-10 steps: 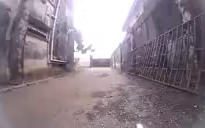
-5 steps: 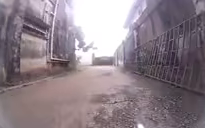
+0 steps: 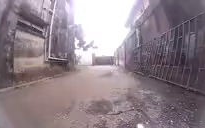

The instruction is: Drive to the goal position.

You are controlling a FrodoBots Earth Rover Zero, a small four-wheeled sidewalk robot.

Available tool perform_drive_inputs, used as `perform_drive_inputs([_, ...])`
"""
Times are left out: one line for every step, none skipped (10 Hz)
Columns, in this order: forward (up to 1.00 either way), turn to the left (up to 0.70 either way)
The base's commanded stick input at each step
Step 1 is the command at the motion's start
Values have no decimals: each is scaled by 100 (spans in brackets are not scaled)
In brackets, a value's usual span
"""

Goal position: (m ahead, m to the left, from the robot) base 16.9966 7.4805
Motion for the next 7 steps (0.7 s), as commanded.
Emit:
perform_drive_inputs([70, 0])
perform_drive_inputs([70, 0])
perform_drive_inputs([70, 0])
perform_drive_inputs([70, 0])
perform_drive_inputs([70, 0])
perform_drive_inputs([70, 0])
perform_drive_inputs([70, 0])
